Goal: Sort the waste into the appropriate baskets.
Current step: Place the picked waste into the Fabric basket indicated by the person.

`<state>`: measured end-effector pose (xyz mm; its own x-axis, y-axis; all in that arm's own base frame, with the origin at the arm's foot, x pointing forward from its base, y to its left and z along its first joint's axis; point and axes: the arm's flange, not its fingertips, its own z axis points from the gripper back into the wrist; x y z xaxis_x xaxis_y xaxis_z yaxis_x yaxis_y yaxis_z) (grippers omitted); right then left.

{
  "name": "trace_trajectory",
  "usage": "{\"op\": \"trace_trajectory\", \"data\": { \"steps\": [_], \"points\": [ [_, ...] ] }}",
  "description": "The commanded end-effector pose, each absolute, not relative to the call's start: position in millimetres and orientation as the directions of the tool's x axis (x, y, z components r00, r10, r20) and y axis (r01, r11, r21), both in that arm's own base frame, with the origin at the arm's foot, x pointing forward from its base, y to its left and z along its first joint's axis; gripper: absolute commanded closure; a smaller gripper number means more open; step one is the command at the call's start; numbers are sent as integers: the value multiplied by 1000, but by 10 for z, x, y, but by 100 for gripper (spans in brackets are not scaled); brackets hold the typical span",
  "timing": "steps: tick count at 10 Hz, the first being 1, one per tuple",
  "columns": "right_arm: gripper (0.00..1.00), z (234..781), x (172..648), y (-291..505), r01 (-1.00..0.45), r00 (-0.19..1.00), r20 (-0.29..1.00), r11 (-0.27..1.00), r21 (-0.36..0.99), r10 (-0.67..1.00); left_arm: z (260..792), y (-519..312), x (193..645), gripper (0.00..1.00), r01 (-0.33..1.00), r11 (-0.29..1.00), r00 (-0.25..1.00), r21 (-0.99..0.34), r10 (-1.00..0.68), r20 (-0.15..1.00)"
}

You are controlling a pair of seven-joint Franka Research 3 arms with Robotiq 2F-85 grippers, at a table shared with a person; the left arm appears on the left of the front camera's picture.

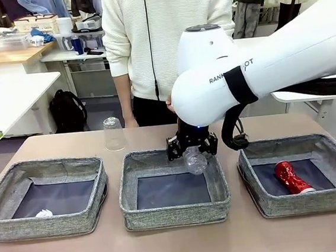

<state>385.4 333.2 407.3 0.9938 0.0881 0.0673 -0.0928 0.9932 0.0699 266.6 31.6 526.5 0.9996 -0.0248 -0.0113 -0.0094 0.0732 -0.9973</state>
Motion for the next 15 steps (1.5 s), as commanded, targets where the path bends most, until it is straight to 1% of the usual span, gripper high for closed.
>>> {"op": "trace_trajectory", "data": {
  "steps": [1,2,3,10,11,12,14,15],
  "points": [
    [0,4136,3858,3303,-123,991,52,990,73,120,5283,301,2669,0,10,66,1000,-998,-19,8],
    [42,4142,3859,3304,-122,992,54,990,74,118,5283,301,2669,0,10,66,1000,-998,-19,8],
    [0,4148,3859,3303,-118,992,56,991,70,114,5283,301,2669,0,10,66,1000,-998,-19,8],
    [0,4201,3859,3275,-113,992,64,990,85,108,5283,301,2669,0,10,66,1000,-998,-19,8],
    [0,4235,3848,3267,-112,992,66,989,94,106,5283,301,2669,0,10,66,1000,-998,-19,8],
    [0,4381,3813,3223,-99,993,69,987,126,91,5283,301,2669,0,10,66,1000,-998,-19,8],
    [0,5233,3588,2889,-40,999,21,941,336,35,5283,301,2669,0,10,66,1000,-998,-19,8],
    [0,5627,3408,2666,-52,998,4,881,470,56,5283,301,2669,0,10,66,1000,-998,-19,8]
  ]
}}
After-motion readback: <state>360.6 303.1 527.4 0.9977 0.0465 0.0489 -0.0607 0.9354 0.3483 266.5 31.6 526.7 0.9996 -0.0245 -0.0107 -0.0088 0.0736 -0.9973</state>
